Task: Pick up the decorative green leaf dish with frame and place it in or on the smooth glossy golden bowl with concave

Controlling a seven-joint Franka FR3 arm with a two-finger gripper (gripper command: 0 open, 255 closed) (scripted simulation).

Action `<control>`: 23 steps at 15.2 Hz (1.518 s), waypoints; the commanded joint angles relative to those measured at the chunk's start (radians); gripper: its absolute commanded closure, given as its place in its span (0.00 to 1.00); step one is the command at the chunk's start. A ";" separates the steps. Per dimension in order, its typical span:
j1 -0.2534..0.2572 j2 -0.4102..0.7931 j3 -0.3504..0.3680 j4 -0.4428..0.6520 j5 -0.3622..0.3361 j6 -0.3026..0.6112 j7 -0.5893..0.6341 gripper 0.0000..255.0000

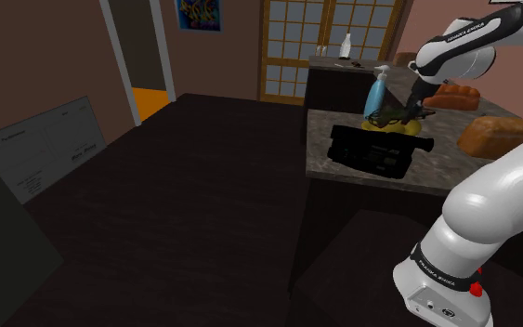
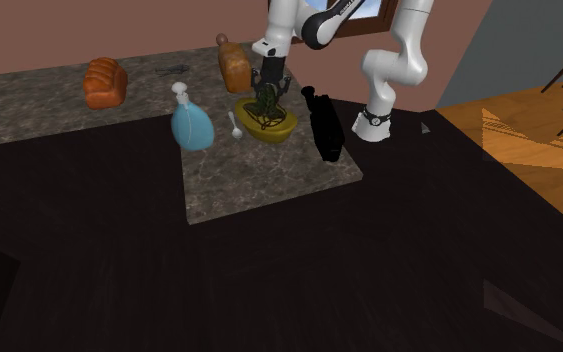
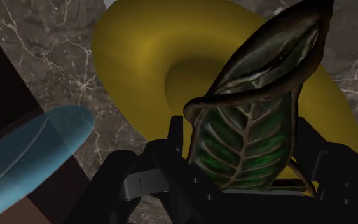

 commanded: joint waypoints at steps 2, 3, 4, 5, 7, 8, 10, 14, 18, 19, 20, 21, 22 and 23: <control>0.006 0.019 -0.014 -0.029 0.008 0.046 -0.008 1.00; 0.007 0.022 -0.016 -0.031 0.009 0.051 -0.009 1.00; 0.007 0.022 -0.016 -0.031 0.009 0.051 -0.009 1.00; 0.007 0.022 -0.016 -0.031 0.009 0.051 -0.009 1.00; 0.007 0.022 -0.016 -0.031 0.009 0.051 -0.009 1.00; 0.007 0.022 -0.016 -0.031 0.009 0.051 -0.009 1.00; 0.007 0.022 -0.016 -0.031 0.009 0.051 -0.009 1.00; 0.007 0.022 -0.016 -0.031 0.009 0.051 -0.009 0.00; -0.019 -0.038 0.020 -0.010 -0.025 -0.025 0.017 0.00; -0.029 -0.065 0.037 0.003 -0.037 -0.062 0.027 0.00; -0.036 -0.084 0.050 0.013 -0.045 -0.092 0.033 0.00; -0.037 -0.084 0.050 0.013 -0.044 -0.092 0.033 0.00; -0.037 -0.084 0.050 0.013 -0.044 -0.092 0.033 0.00; -0.037 -0.084 0.050 0.013 -0.044 -0.092 0.033 0.00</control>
